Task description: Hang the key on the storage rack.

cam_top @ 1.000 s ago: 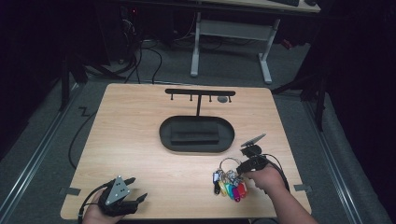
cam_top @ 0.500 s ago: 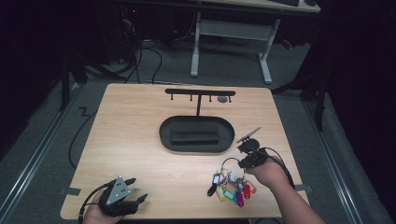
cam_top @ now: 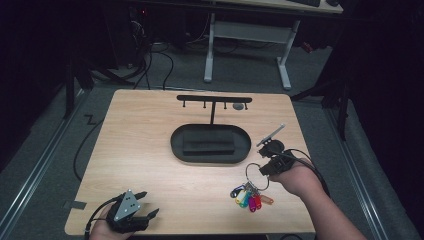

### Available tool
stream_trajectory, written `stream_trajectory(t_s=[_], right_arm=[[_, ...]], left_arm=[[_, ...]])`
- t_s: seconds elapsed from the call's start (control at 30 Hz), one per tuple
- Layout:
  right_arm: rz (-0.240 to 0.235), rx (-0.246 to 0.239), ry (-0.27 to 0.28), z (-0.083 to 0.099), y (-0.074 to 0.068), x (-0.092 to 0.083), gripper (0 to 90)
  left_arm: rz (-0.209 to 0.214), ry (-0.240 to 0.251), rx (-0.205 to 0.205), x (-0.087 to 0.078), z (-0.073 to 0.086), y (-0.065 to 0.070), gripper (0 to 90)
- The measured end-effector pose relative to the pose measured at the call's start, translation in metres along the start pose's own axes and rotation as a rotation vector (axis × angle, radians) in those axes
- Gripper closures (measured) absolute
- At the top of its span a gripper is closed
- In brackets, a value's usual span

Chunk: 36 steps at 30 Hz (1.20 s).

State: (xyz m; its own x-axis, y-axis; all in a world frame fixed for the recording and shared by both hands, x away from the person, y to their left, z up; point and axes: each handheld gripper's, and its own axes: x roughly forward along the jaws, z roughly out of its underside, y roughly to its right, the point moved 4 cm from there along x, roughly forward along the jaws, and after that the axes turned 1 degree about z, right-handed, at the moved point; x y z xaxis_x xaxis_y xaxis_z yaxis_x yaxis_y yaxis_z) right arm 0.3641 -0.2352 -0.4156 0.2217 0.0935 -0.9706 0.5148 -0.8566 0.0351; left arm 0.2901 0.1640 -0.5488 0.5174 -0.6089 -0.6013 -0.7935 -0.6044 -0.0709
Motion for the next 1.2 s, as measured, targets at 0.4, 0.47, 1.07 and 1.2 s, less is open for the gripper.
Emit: stream_trajectory(t_s=[0.4,0.47,1.07,1.2], right_arm=[[0.032,-0.01,0.035,-0.004,0.008,-0.052,87.9],[0.042,-0.013,0.04,-0.006,0.008,-0.061,87.9],[0.076,-0.016,0.061,-0.02,0.016,-0.08,87.9],[0.066,-0.013,0.081,-0.032,0.014,-0.079,87.9]], left_arm=[[0.006,-0.006,-0.009,0.001,0.0,-0.001,31.2],[0.005,-0.005,-0.01,0.001,0.0,-0.001,31.1],[0.004,-0.003,-0.009,0.001,0.0,-0.001,31.1],[0.012,-0.009,-0.003,0.002,0.0,0.0,30.9]])
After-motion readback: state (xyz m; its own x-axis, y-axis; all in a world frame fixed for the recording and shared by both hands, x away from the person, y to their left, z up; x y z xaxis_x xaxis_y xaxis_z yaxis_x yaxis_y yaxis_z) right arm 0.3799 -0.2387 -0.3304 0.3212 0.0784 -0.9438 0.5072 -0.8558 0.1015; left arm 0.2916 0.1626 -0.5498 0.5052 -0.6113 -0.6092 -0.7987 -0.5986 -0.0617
